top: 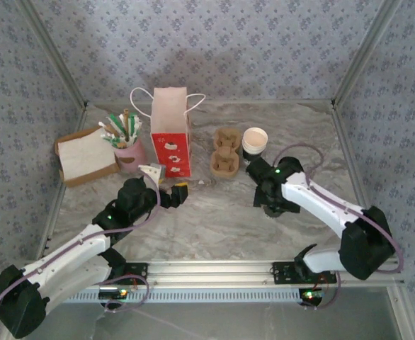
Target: Pack the takeout coffee
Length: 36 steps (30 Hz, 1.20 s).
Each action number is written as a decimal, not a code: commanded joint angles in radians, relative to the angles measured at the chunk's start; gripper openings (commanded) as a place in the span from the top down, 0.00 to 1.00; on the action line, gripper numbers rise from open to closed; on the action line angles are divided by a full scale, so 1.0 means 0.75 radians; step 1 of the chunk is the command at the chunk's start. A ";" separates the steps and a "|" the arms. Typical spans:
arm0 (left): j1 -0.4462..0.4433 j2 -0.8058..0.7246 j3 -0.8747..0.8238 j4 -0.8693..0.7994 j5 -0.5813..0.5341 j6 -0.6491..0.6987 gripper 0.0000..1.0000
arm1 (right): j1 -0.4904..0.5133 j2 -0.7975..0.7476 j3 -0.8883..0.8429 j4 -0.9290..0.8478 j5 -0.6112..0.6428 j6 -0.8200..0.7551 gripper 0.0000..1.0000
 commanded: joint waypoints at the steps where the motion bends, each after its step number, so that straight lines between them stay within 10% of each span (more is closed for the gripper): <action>1: 0.004 0.005 0.036 0.053 0.023 -0.012 0.00 | -0.086 -0.080 -0.063 -0.058 0.042 0.058 0.03; 17: 0.005 0.007 0.036 0.053 0.028 -0.009 0.00 | -0.424 -0.316 -0.141 -0.134 0.041 0.061 0.00; 36: 0.002 -0.163 0.001 0.005 -0.075 0.031 0.00 | -0.392 -0.428 0.216 -0.290 -0.007 -0.073 0.00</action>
